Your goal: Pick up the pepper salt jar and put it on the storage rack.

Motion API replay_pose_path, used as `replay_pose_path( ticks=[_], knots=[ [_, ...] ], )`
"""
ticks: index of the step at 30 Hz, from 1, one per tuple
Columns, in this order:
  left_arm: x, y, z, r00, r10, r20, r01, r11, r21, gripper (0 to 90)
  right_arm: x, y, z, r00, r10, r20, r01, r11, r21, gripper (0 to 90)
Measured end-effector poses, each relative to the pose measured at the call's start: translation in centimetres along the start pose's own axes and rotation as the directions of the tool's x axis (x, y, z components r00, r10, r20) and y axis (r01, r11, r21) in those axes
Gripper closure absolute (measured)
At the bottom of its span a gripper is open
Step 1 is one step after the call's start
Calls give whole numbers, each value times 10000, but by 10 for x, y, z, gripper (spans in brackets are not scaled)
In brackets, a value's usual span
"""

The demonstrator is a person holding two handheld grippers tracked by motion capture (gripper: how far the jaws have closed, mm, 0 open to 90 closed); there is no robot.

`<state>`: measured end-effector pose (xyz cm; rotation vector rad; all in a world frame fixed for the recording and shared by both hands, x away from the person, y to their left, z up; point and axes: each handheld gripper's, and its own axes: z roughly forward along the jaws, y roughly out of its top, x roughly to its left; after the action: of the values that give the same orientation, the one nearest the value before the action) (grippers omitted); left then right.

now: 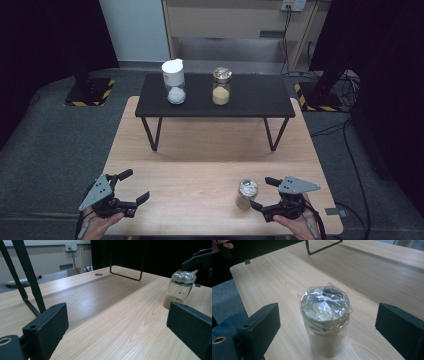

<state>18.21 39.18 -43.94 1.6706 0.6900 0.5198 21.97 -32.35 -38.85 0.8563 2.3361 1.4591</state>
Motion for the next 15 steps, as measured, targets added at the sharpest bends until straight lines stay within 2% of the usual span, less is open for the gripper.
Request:
replay_pose_path(
  ticks=[15],
  knots=[
    [0,0,0,10000,26,16,-26,10000,2,28,-4,11,27,9998,-105,-184,115,9985,542,93]
  ],
)
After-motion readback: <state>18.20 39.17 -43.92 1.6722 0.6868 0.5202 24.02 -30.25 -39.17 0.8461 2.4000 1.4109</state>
